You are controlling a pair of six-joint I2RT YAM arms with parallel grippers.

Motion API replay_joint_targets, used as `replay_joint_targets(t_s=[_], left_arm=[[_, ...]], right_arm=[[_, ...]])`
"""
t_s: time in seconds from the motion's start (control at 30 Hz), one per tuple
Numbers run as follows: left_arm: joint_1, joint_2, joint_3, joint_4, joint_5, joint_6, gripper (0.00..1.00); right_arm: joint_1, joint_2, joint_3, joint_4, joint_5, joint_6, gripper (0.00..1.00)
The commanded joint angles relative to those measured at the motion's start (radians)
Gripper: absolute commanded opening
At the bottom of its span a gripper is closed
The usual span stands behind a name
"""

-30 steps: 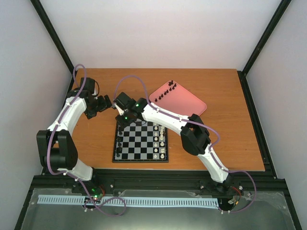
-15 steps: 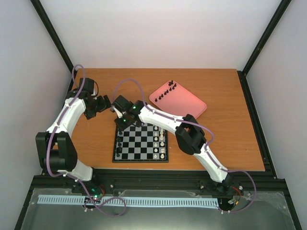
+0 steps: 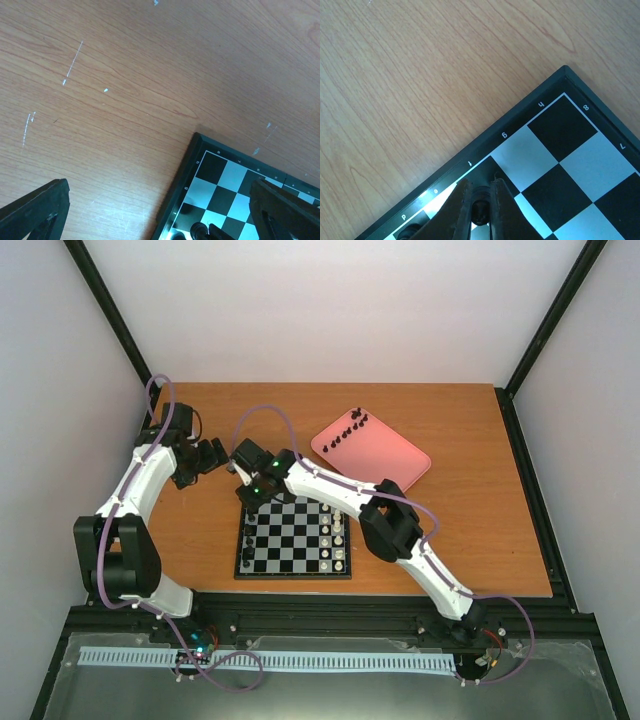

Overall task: Set up the chess pieces on the board
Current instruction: Place the chess piece on the chessboard.

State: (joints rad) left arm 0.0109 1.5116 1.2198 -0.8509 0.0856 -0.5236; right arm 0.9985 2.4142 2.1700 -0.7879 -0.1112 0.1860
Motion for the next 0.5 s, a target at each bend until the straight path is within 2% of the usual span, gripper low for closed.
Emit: replay_joint_targets(t_s=[0.0,0.47], left_arm=[[-0.010,-0.016,0.009,-0.007,0.042,0.020,1.00],[-0.011,-0.005,0.027,-0.018,0.046,0.029,1.00]], right_arm=[[0.011,0.037,0.042,0.022,0.010,-0.019,0.03],[-0.007,0.086,0.073,0.030,-0.023,-0.016,0.03]])
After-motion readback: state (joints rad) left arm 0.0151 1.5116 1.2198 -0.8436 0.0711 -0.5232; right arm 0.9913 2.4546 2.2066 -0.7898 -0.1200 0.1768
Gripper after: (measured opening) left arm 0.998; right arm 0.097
